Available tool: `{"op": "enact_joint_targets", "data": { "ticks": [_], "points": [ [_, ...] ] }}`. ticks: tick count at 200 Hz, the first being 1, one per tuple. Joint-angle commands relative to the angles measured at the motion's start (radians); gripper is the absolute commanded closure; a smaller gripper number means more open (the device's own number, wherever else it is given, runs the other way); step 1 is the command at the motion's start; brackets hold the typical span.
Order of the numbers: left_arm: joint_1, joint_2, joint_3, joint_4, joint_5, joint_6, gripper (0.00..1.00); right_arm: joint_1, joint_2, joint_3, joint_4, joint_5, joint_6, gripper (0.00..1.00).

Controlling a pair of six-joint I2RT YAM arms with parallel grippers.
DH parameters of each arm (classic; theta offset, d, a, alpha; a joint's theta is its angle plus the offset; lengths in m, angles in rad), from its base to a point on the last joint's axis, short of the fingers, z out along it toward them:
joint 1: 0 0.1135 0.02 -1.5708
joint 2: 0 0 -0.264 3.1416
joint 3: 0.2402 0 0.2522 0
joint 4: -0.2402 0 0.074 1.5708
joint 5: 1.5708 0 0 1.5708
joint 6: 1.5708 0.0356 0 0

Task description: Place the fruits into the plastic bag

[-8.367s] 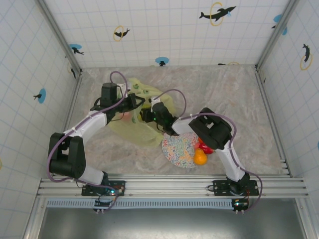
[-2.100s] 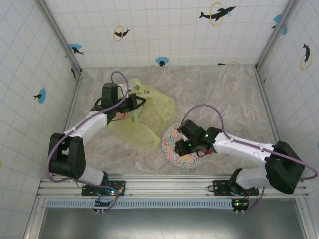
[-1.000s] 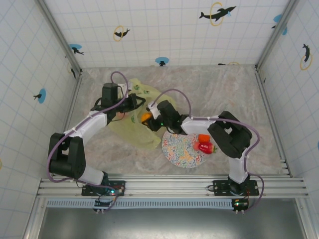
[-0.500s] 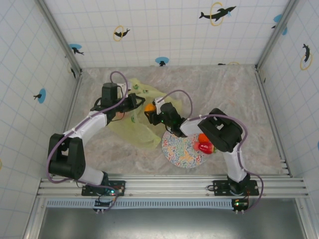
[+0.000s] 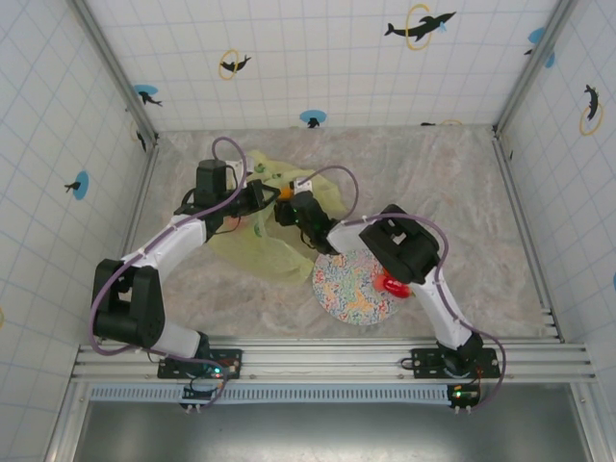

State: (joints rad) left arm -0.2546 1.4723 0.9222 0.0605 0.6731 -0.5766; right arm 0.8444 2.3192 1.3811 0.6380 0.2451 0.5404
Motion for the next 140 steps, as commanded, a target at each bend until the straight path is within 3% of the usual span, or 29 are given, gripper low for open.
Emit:
{"op": "enact_joint_targets", "data": {
  "ticks": [1, 47, 140],
  "points": [
    [0.002, -0.023, 0.004, 0.016, 0.025, 0.0, 1.0, 0.004, 0.04, 0.076, -0.048, 0.02, 0.057, 0.28],
    [0.002, -0.024, 0.004, 0.016, 0.027, -0.003, 1.0, -0.009, -0.021, 0.004, -0.057, -0.017, 0.012, 0.11],
    [0.001, -0.02, 0.01, -0.002, 0.014, 0.017, 1.0, -0.017, -0.268, -0.282, -0.042, -0.233, -0.109, 0.15]
  ]
}}
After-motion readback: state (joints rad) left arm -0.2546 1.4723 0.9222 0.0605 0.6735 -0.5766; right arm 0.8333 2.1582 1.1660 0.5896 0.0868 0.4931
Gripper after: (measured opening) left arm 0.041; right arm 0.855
